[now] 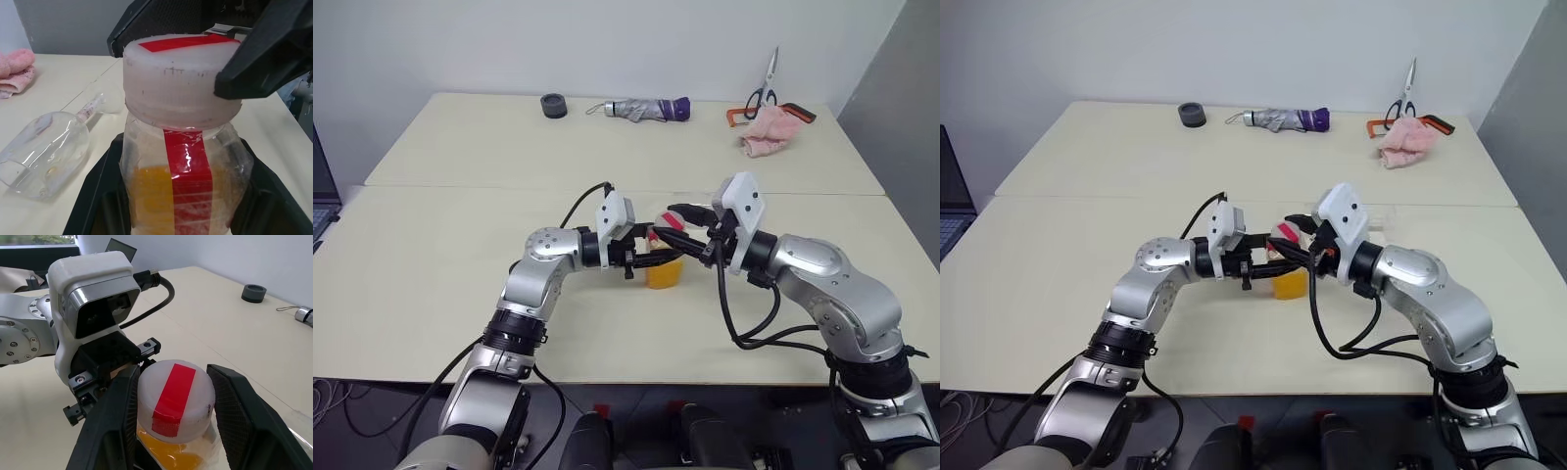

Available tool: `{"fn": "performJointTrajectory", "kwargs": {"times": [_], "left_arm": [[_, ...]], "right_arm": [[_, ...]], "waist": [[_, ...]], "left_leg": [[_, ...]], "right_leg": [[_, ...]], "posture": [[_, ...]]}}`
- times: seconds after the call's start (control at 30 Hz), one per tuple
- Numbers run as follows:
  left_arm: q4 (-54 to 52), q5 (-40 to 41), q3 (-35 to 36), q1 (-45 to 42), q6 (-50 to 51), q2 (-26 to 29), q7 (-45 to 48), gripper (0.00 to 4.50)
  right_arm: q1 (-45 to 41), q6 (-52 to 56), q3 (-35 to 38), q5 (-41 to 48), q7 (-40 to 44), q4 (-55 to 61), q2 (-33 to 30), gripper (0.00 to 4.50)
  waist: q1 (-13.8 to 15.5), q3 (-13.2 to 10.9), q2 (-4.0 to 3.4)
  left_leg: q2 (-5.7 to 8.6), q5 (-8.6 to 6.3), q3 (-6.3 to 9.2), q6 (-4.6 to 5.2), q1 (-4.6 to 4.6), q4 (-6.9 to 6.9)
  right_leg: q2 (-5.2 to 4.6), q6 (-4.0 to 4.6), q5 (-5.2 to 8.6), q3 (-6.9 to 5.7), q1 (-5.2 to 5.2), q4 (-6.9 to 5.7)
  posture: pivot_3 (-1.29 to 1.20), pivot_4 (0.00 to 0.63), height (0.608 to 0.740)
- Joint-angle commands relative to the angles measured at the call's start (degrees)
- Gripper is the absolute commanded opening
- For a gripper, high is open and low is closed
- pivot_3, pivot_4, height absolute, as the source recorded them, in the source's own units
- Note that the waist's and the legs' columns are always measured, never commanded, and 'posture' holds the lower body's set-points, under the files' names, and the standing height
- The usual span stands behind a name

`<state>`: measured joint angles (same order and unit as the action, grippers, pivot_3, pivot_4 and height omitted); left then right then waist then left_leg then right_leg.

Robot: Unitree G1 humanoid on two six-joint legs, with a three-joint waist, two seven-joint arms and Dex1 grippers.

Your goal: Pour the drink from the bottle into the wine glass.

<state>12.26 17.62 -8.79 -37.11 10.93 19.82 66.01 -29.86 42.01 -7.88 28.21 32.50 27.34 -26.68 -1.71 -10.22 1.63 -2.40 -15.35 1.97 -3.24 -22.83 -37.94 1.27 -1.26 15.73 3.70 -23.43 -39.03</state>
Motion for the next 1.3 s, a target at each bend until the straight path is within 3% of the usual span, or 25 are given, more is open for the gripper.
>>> {"fn": "performJointTrajectory", "kwargs": {"times": [0.03, 0.23, 0.43, 0.53, 0.57, 0.73, 1.0, 1.3], "left_arm": [[-2.18, 2.01, 0.34, -2.43, 0.11, -0.62, 1.41, 1.93], [-1.91, 1.94, -0.24, -3.42, 0.22, -0.86, 3.71, 1.93], [-1.77, 1.81, -0.42, -3.59, 0.23, -1.24, 3.41, 1.93], [-2.01, 1.68, -0.26, -3.17, 0.47, -1.27, 3.03, 1.92], [-1.85, 1.58, -0.25, -3.13, 0.47, -1.29, 2.93, 1.92], [0.09, 1.28, -0.30, -3.90, 0.15, -1.70, 2.75, 1.92], [4.11, 0.26, -0.57, -6.08, -0.84, -3.32, 3.17, 1.92], [6.59, -0.48, -0.84, -7.50, -2.08, -4.15, 4.14, 1.92]], "right_arm": [[-0.85, -6.53, -1.53, 0.63, 11.06, -1.95, -3.00, 1.84], [-8.96, -19.63, -4.40, -3.67, 31.34, -17.83, -10.08, 1.84], [-10.00, -16.71, -1.49, -1.39, 31.60, -20.34, -9.46, 1.84], [-5.11, -13.83, 3.44, 0.68, 24.61, -14.03, -8.48, 1.84], [-2.20, -11.72, 5.75, 2.73, 21.97, -9.52, -8.43, 2.57], [8.35, -2.64, 10.86, 9.12, 6.39, 10.00, -4.59, 4.20], [9.91, 2.64, 2.01, -4.33, -18.95, 16.28, 7.27, 4.22], [10.45, 3.31, -2.35, -10.63, -25.38, 15.75, 12.73, 4.22]], "waist": [[0.00, 0.00, 0.00], [-0.05, -0.04, -0.06], [-0.02, -0.05, -0.08], [0.17, -0.05, -0.08], [0.22, -0.05, -0.08], [0.29, -0.07, -0.11], [-0.16, -0.07, -0.13], [-0.10, -0.07, -0.13]], "left_leg": [[0.00, 0.00, 0.00, 0.00, 0.00, 0.00], [0.03, -0.01, -0.03, 0.02, 0.03, -0.02], [-0.02, -0.01, 0.00, 0.02, 0.00, -0.01], [0.01, -0.02, 0.04, 0.03, -0.06, -0.02], [0.03, -0.02, 0.07, 0.03, -0.08, -0.02], [0.21, -0.02, 0.19, 0.03, -0.14, -0.01], [0.15, 0.00, 0.21, 0.04, -0.04, -0.04], [0.16, 0.00, 0.21, 0.04, -0.11, -0.02]], "right_leg": [[0.00, 0.00, 0.00, 0.00, 0.00, 0.00], [-0.01, 0.00, 0.00, 0.00, 0.01, 0.00], [0.00, 0.02, -0.01, -0.02, 0.00, -0.02], [-0.04, 0.02, -0.01, -0.05, -0.01, 0.00], [-0.07, 0.02, -0.01, -0.07, -0.02, 0.00], [-0.24, 0.01, -0.01, -0.10, -0.04, -0.04], [-0.08, -0.01, 0.01, -0.08, -0.01, -0.11], [-0.10, 0.00, 0.00, -0.09, -0.02, -0.02]], "posture": [[0.00, 0.150, 0.740], [0.00, 0.150, 0.740], [0.00, 0.150, 0.740], [0.00, 0.150, 0.740], [0.00, 0.150, 0.740], [0.00, 0.150, 0.740], [0.00, 0.150, 0.740], [0.00, 0.150, 0.740]]}}
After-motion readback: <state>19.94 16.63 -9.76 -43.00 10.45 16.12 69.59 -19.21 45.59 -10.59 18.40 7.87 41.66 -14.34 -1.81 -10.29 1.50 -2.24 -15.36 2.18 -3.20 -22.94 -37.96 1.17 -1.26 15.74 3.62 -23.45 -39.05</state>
